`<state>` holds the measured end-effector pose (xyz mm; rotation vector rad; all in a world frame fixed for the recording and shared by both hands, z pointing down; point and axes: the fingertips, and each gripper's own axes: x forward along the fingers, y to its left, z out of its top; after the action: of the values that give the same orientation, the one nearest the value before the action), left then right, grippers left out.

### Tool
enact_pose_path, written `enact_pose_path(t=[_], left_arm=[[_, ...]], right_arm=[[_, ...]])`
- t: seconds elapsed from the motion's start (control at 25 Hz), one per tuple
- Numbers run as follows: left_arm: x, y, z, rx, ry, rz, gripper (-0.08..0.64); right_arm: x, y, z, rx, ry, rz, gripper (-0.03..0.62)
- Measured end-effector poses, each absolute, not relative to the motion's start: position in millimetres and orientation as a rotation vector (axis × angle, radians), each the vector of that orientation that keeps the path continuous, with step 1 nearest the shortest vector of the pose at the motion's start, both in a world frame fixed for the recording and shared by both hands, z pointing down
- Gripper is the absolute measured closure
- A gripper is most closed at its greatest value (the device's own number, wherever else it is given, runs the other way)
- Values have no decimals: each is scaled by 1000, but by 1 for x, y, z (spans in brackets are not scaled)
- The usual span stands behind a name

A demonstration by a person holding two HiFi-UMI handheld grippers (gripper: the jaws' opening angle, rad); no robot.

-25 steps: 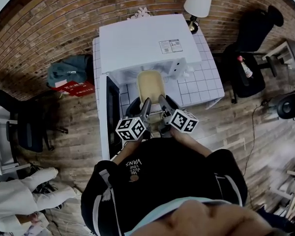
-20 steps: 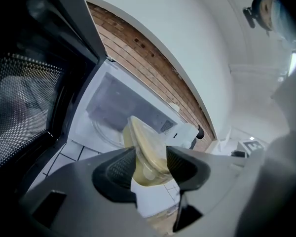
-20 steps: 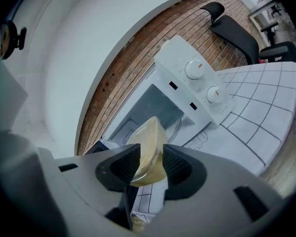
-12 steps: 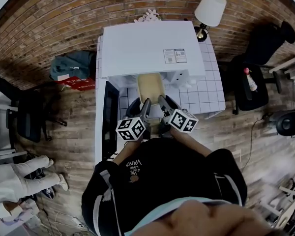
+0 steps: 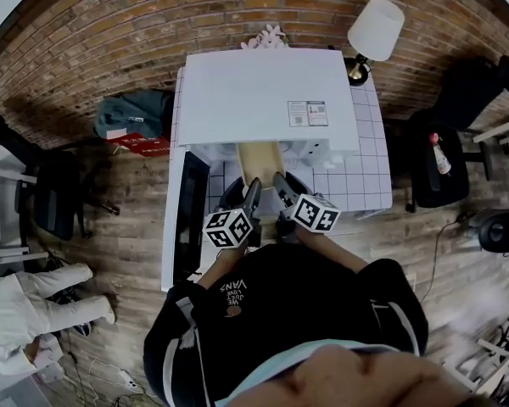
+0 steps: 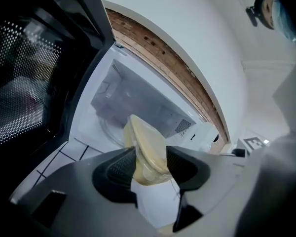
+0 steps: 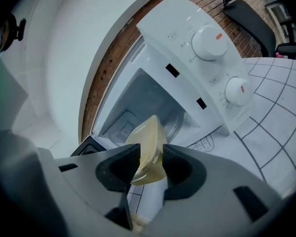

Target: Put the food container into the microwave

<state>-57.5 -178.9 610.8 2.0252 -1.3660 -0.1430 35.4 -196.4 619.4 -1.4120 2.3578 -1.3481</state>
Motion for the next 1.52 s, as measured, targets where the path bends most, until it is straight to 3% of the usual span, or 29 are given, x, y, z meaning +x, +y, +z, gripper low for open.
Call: enact_pose_path(t=[1.52], left_arm=[[-68, -246, 641, 1943, -1343, -136, 359]], right_arm=[[19, -266, 640, -1439, 2409, -1374, 466]])
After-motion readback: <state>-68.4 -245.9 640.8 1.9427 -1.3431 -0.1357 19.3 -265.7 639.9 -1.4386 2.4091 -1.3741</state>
